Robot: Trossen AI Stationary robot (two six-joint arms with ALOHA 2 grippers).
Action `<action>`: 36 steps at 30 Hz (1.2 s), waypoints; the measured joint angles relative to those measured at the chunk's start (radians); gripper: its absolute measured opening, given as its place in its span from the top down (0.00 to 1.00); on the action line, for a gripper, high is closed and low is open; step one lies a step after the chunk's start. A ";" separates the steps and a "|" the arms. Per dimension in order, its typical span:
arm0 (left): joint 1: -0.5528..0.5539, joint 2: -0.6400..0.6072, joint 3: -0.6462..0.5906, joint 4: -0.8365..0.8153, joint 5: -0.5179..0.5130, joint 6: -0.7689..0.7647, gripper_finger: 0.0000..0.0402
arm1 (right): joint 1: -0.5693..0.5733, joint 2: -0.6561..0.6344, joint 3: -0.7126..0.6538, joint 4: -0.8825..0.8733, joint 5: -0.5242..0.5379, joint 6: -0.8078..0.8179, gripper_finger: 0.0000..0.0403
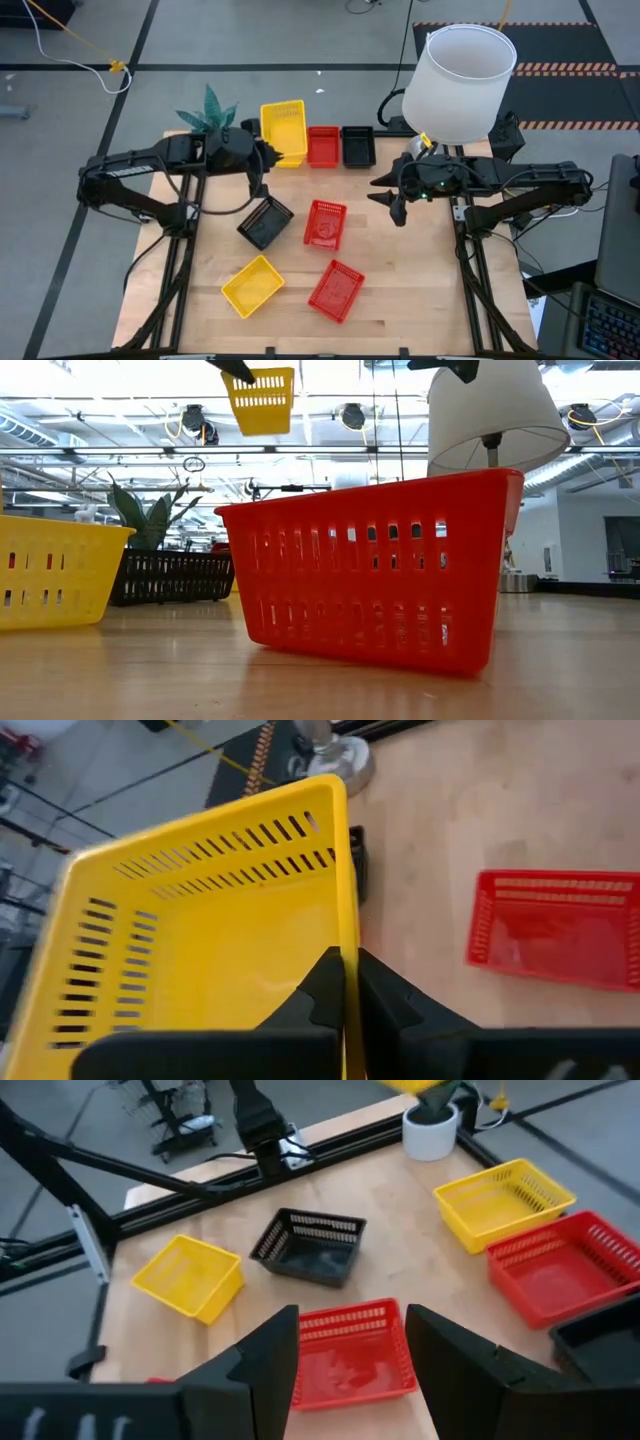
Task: Stack baskets by color
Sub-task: Stack the right yellow basket on the top yellow basket
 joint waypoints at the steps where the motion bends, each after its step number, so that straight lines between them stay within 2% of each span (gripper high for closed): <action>1: 0.007 0.000 0.001 -0.006 -0.001 0.007 0.97 | 0.000 0.000 0.000 -0.002 -0.014 0.014 0.55; 12: 0.112 -0.003 0.000 -0.065 0.016 0.090 0.98 | 0.000 0.000 0.000 -0.003 -0.041 0.090 0.55; 21: 0.218 -0.004 0.000 -0.063 0.124 0.093 0.99 | 0.000 0.000 0.000 -0.003 -0.011 0.035 0.55; 36: 0.362 -0.004 0.000 -0.055 0.227 0.204 0.99 | 0.000 0.000 0.000 -0.002 0.018 0.036 0.55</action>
